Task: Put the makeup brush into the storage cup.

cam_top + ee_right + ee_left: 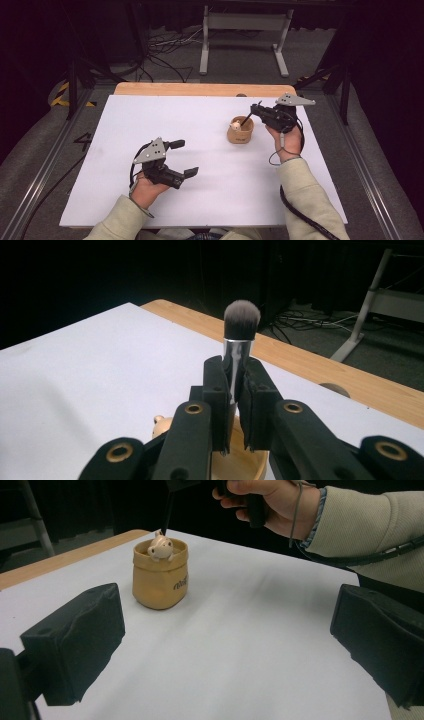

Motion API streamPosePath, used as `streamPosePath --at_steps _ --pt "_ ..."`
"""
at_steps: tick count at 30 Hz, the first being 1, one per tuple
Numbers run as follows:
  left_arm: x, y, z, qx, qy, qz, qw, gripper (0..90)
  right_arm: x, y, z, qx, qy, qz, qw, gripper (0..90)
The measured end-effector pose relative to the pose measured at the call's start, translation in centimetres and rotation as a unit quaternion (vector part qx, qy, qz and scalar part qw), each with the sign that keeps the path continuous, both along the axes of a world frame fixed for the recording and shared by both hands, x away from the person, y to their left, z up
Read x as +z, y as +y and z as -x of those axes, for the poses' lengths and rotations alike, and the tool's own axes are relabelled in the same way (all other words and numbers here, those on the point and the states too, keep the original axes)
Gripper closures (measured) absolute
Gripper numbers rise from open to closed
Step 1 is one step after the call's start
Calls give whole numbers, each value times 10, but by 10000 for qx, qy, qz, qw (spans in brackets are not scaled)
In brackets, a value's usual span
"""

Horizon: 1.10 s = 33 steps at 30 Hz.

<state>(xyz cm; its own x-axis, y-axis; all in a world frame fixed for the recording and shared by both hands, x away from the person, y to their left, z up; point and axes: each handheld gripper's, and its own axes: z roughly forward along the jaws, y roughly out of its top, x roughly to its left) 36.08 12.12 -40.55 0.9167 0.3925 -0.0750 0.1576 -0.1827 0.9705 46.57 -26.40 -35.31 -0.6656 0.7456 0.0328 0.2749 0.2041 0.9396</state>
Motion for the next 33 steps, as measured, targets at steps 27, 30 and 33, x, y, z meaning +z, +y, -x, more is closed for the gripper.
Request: streamPosePath --at_steps 27,30,33 --pt "-1 1 -1 -50 4 35 10000 22 -14 1 -3 105 152 -31 9998 706" --pt "-1 1 -1 -61 31 44 10000 21 -13 -1 -3 231 -4 -395 9990 410" --pt "-1 0 -1 -78 10 15 10000 21 -10 -2 -1 293 -232 -489 9981 281"
